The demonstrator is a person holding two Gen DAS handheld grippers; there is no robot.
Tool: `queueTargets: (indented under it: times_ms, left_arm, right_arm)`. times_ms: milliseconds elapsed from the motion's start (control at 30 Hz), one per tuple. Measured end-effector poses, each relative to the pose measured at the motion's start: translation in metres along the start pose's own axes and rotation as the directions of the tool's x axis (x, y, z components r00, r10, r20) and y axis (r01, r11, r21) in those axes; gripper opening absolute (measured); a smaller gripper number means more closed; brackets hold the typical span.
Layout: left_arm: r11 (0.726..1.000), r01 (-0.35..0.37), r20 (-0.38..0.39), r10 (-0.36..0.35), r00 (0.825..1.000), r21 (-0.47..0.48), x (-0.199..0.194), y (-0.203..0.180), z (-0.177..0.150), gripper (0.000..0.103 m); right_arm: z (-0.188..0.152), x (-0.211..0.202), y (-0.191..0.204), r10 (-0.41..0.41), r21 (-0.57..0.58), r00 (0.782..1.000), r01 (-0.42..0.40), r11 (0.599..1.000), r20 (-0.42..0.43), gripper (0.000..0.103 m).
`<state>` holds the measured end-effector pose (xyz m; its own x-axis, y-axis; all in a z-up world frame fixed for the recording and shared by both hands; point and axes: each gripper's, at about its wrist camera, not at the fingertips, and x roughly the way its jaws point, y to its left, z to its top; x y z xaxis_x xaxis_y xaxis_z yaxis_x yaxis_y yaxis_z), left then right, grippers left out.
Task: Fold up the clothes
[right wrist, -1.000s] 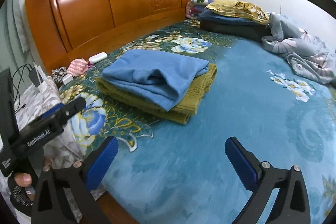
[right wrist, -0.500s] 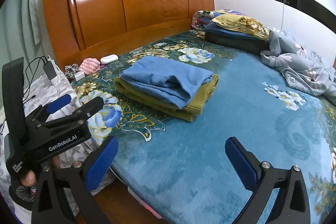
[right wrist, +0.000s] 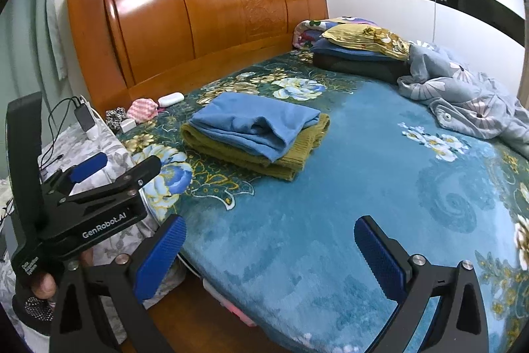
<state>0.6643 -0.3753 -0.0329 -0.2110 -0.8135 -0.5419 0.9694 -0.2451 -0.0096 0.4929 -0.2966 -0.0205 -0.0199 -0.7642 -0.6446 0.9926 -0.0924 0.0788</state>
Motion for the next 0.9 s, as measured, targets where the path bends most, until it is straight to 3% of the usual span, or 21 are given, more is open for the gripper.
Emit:
queueTargets:
  times_ms: [333, 900]
  left_arm:
    - [0.997, -0.047, 0.034, 0.045, 0.998, 0.067, -0.028, -0.021, 0.001, 0.095]
    - [0.995, -0.05, 0.044, 0.046, 0.998, 0.085, -0.039, -0.03, 0.003, 0.095]
  right_arm:
    - [-0.005, -0.025, -0.011, 0.005, 0.038, 1.0, -0.005, 0.999, 0.019, 0.103]
    - [-0.006, -0.034, -0.014, 0.015, 0.044, 1.0, -0.016, 0.999, 0.012, 0.103]
